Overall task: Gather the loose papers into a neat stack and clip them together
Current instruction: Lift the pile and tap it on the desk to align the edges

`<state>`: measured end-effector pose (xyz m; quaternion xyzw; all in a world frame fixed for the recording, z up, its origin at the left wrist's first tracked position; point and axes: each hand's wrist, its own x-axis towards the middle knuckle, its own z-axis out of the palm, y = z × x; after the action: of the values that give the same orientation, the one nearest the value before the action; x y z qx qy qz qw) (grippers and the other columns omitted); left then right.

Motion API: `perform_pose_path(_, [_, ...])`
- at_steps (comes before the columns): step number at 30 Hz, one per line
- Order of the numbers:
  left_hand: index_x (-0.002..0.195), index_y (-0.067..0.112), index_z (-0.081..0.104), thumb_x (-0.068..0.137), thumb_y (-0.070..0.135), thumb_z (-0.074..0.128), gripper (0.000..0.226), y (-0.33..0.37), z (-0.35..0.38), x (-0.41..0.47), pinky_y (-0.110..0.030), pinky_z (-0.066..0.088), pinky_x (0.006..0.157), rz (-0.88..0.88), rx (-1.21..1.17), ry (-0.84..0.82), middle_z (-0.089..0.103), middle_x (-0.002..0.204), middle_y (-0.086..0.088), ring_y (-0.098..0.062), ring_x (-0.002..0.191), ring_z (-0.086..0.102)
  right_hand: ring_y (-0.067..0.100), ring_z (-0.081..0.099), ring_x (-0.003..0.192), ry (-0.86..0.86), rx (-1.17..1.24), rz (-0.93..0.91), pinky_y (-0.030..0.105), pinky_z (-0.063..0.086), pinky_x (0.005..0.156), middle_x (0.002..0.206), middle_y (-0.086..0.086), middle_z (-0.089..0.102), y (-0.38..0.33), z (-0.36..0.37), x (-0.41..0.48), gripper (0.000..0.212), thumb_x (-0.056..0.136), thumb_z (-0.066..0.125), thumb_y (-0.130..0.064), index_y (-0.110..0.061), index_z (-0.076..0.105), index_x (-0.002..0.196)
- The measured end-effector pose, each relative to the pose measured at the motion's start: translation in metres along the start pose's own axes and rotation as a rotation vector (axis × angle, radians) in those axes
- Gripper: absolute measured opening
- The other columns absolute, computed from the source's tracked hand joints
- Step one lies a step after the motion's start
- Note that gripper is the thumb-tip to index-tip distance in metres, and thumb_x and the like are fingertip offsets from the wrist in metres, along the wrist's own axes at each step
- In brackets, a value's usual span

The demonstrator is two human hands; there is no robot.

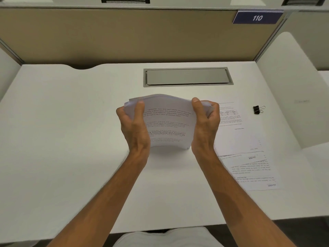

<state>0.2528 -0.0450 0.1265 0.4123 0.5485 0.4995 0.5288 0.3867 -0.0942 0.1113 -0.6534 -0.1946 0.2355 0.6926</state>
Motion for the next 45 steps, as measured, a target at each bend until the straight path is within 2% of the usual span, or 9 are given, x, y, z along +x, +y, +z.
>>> perform_pose_path(5, [0.102, 0.04, 0.047, 0.082, 0.073, 0.051, 0.039, 0.006, 0.006, 0.001, -0.016, 0.052, 0.059, -0.011, 0.007, 0.007, 0.068, 0.098, 0.004, -0.013, 0.087, 0.067, -0.002, 0.064, 0.07, 0.008, -0.003, -0.023, 0.018, 0.052, 0.061, 0.075, -0.028, 0.06, -0.002, 0.0, -0.001, 0.055, 0.079, 0.064, -0.053, -0.01, 0.05, 0.11])
perform_pose_path(9, [0.097, 0.038, 0.046, 0.088, 0.06, 0.05, 0.024, 0.008, 0.007, 0.002, -0.017, 0.047, 0.054, -0.02, 0.02, 0.055, 0.064, 0.091, 0.008, -0.007, 0.079, 0.062, 0.005, 0.065, 0.075, 0.02, 0.025, -0.032, 0.021, 0.053, 0.063, 0.083, -0.015, 0.062, -0.007, 0.002, -0.005, 0.059, 0.075, 0.065, -0.058, -0.012, 0.051, 0.111])
perform_pose_path(13, [0.101, 0.025, 0.045, 0.085, 0.05, 0.043, 0.031, 0.008, 0.005, 0.005, -0.025, 0.042, 0.059, -0.039, -0.041, 0.083, 0.058, 0.089, 0.006, -0.011, 0.079, 0.056, 0.0, 0.066, 0.072, 0.01, 0.037, -0.032, 0.019, 0.053, 0.062, 0.077, -0.024, 0.062, -0.007, 0.002, -0.005, 0.061, 0.076, 0.065, -0.057, -0.01, 0.051, 0.113])
perform_pose_path(21, [0.114, 0.032, 0.044, 0.09, 0.059, 0.047, 0.036, -0.004, -0.007, 0.009, -0.02, 0.054, 0.064, 0.058, 0.038, -0.119, 0.066, 0.106, 0.002, -0.012, 0.093, 0.065, 0.007, 0.066, 0.073, -0.082, 0.013, -0.02, 0.021, 0.053, 0.063, 0.081, -0.007, 0.065, -0.005, -0.003, -0.002, 0.042, 0.086, 0.066, -0.049, -0.013, 0.056, 0.104])
perform_pose_path(25, [0.109, 0.035, 0.045, 0.087, 0.035, 0.058, 0.026, -0.026, -0.033, 0.016, -0.023, 0.056, 0.08, 0.105, 0.076, -0.283, 0.062, 0.117, 0.0, -0.006, 0.101, 0.062, 0.015, 0.066, 0.096, -0.225, -0.057, -0.077, 0.026, 0.059, 0.072, 0.106, 0.005, 0.066, 0.004, -0.022, 0.001, 0.044, 0.082, 0.075, -0.03, -0.013, 0.055, 0.117])
perform_pose_path(28, [0.118, 0.031, 0.042, 0.093, 0.021, 0.053, 0.029, -0.045, -0.045, 0.023, -0.011, 0.05, 0.075, 0.083, 0.245, -0.336, 0.058, 0.116, 0.011, 0.008, 0.1, 0.058, 0.02, 0.065, 0.107, -0.299, -0.261, -0.039, 0.03, 0.059, 0.084, 0.114, -0.002, 0.067, 0.022, -0.038, 0.004, 0.039, 0.087, 0.068, -0.01, -0.023, 0.054, 0.121])
perform_pose_path(32, [0.12, 0.028, 0.047, 0.106, 0.008, 0.036, 0.027, -0.066, -0.054, 0.029, -0.015, 0.047, 0.077, 0.142, 0.457, -0.379, 0.058, 0.12, 0.003, -0.01, 0.107, 0.059, 0.016, 0.063, 0.093, -0.341, -0.541, -0.066, 0.002, 0.046, 0.066, 0.099, -0.016, 0.063, 0.041, -0.05, 0.005, 0.031, 0.098, 0.056, -0.007, -0.023, 0.059, 0.125])
perform_pose_path(38, [0.107, 0.017, 0.057, 0.103, 0.0, 0.039, 0.025, -0.07, -0.063, 0.034, -0.027, 0.053, 0.073, 0.237, 0.544, -0.256, 0.064, 0.095, 0.013, -0.011, 0.088, 0.061, 0.003, 0.059, 0.071, -0.358, -0.643, -0.127, 0.0, 0.043, 0.057, 0.095, -0.004, 0.065, 0.045, -0.059, 0.006, 0.029, 0.099, 0.053, -0.003, -0.012, 0.063, 0.124])
perform_pose_path(45, [0.118, 0.013, 0.055, 0.107, 0.008, 0.039, 0.02, -0.08, -0.067, 0.031, -0.043, 0.058, 0.085, 0.224, 0.583, -0.371, 0.065, 0.106, 0.005, -0.022, 0.1, 0.065, 0.012, 0.07, 0.075, -0.399, -0.613, -0.067, 0.003, 0.046, 0.062, 0.1, 0.004, 0.07, 0.053, -0.066, 0.002, 0.03, 0.095, 0.056, 0.001, -0.009, 0.065, 0.122])
